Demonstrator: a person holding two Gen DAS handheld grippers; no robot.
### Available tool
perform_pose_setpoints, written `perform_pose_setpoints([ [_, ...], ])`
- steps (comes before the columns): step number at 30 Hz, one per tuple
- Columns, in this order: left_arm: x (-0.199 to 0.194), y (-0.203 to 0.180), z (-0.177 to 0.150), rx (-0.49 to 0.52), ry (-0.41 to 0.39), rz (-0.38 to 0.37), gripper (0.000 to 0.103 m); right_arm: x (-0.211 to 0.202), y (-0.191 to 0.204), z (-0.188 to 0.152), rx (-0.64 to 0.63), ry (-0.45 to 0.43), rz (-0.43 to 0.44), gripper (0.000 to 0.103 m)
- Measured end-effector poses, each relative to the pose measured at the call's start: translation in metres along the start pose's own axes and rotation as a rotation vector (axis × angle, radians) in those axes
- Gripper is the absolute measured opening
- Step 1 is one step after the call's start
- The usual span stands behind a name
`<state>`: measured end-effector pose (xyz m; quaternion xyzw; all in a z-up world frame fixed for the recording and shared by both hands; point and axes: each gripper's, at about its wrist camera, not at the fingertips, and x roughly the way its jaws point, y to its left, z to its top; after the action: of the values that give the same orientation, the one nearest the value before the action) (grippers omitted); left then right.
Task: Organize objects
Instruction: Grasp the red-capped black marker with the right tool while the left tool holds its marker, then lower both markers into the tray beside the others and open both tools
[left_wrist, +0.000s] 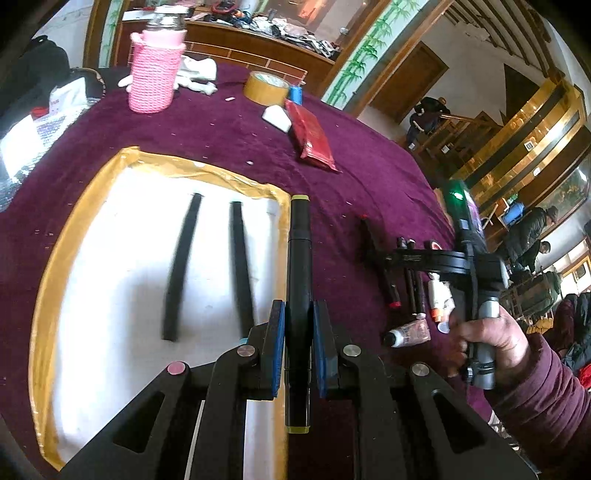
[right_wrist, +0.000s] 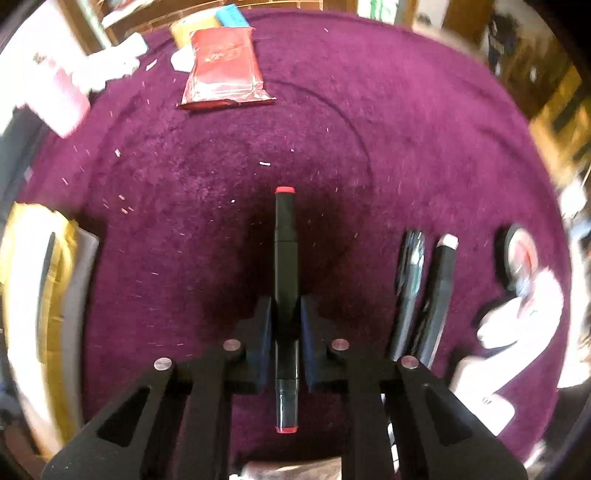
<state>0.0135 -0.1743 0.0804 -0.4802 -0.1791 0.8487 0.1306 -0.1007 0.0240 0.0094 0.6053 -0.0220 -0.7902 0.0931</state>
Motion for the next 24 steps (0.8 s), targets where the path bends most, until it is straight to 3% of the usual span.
perform_pose_setpoints([
  [6, -0.013, 0.033, 0.001, -0.028, -0.011, 0.037, 0.011, -0.023, -0.004, -0.012, 0.099, -0.021, 0.152, 0.012],
  [10, -0.018, 0.058, 0.006, -0.048, -0.006, 0.082, 0.011, -0.049, 0.014, -0.019, 0.110, -0.052, 0.251, 0.013],
  [15, -0.012, 0.076, 0.018, -0.023, 0.002, 0.134, 0.011, -0.065, 0.061, -0.022, 0.063, -0.051, 0.353, 0.013],
  [20, 0.006, 0.087, 0.030, 0.017, 0.028, 0.176, 0.011, -0.049, 0.114, -0.025, 0.030, 0.017, 0.436, 0.013],
  [24, 0.020, 0.092, 0.033, 0.038, 0.059, 0.194, 0.011, -0.035, 0.151, -0.028, -0.009, 0.052, 0.437, 0.013],
])
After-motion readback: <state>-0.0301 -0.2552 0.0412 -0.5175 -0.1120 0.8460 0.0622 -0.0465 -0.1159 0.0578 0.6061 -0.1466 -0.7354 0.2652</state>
